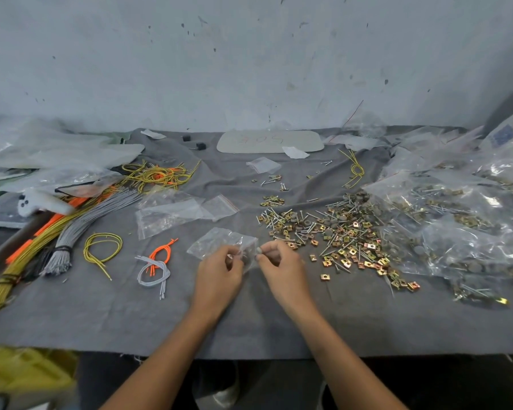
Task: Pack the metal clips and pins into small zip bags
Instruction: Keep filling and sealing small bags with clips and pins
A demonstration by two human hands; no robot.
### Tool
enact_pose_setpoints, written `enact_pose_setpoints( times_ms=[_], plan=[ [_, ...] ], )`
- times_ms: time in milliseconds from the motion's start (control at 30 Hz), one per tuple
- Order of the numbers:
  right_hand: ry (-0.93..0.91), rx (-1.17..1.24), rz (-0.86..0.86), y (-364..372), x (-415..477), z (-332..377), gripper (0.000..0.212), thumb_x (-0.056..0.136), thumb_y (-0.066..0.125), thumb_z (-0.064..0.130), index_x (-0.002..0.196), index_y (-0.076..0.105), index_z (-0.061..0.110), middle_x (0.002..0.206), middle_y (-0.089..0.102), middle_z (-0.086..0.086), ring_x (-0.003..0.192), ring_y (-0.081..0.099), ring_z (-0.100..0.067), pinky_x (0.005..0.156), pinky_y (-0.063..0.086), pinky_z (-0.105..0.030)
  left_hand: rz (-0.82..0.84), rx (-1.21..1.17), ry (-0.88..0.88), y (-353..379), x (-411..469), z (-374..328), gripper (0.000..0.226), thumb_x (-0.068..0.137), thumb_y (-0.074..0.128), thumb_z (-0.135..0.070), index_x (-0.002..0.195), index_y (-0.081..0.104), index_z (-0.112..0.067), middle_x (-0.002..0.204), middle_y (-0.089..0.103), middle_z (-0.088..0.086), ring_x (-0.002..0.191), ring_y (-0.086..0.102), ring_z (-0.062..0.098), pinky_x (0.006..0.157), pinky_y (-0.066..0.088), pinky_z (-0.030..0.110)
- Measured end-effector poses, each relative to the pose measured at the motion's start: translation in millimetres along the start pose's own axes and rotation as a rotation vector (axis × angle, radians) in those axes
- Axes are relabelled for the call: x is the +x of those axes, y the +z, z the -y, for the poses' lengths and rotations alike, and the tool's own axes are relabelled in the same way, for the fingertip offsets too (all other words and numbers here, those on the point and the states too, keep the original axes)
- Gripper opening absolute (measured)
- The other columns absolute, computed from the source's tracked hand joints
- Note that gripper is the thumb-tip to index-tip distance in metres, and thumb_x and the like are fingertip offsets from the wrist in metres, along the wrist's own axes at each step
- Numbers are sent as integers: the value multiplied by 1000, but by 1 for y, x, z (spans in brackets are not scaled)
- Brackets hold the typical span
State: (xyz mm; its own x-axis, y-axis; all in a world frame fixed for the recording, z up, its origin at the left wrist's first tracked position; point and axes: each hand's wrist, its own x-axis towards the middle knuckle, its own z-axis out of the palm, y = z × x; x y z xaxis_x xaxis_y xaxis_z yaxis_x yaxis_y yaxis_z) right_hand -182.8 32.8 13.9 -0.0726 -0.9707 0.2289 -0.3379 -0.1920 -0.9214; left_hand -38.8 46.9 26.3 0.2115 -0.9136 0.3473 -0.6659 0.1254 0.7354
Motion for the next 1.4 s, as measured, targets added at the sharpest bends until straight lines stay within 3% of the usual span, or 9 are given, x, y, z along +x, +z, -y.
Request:
enact_pose_setpoints(
  times_ms=[267,433,600,667,800,933,1100,1267,1400],
  plan=[
    [12,43,-32,0,2,-1,5,90,71,26,91,66,27,82,70,12,78,65,0,71,52,-21,18,21,-8,-4,-1,-5,15,95,65,-22,105,76,-19,86,75,-3,76,64,13,77,46,29],
    [19,82,-58,1,3,-1,6,90,71,24,91,66,27,82,71,12,78,66,0,70,52,-19,41,14,-15,-6,-1,-6,16,94,64,-19,102,77,-20,84,75,-4,77,66,14,81,49,32],
    [18,106,-168,0,3,1,12,90,71,23,87,64,32,86,68,25,78,65,3,66,48,-11,27,-2,6,-5,-5,-9,15,93,65,-17,99,78,-22,76,74,-5,70,64,11,75,48,30],
    [12,77,-129,0,3,0,9,90,71,23,89,65,30,84,70,21,80,65,3,70,52,-16,34,-1,4,-6,-5,-9,16,93,64,-17,100,77,-23,75,74,-5,70,65,11,75,50,31],
    [-85,-139,149,7,2,0,10,89,71,21,98,73,25,93,75,14,91,68,0,86,55,-34,41,-2,-6,-6,-5,-8,18,92,63,-14,103,76,-21,77,74,-5,74,67,9,77,51,30],
    [-116,-221,168,11,1,0,16,89,70,22,104,73,26,101,75,12,100,68,-10,91,53,-38,44,1,-10,-6,-5,-9,20,92,61,-12,105,76,-17,86,77,-1,82,70,14,82,53,34],
    [-115,-221,167,10,0,1,16,90,69,22,105,73,26,101,75,12,101,67,-7,92,54,-36,50,-5,-18,-6,-5,-9,21,93,61,-13,106,76,-18,85,77,-2,81,70,14,82,54,33],
    [-108,-93,16,6,-1,2,1,91,69,22,92,69,22,88,69,10,85,63,-4,80,53,-31,21,7,-20,-5,-4,-7,21,93,61,-13,107,76,-17,85,76,-1,80,67,14,75,43,23],
    [-60,-83,-58,1,-2,4,9,91,69,27,86,62,22,87,62,9,82,58,-7,74,49,-28,14,5,-15,-5,-4,-6,21,94,60,-13,107,77,-17,86,76,-3,79,67,13,75,44,24]
  ],
)
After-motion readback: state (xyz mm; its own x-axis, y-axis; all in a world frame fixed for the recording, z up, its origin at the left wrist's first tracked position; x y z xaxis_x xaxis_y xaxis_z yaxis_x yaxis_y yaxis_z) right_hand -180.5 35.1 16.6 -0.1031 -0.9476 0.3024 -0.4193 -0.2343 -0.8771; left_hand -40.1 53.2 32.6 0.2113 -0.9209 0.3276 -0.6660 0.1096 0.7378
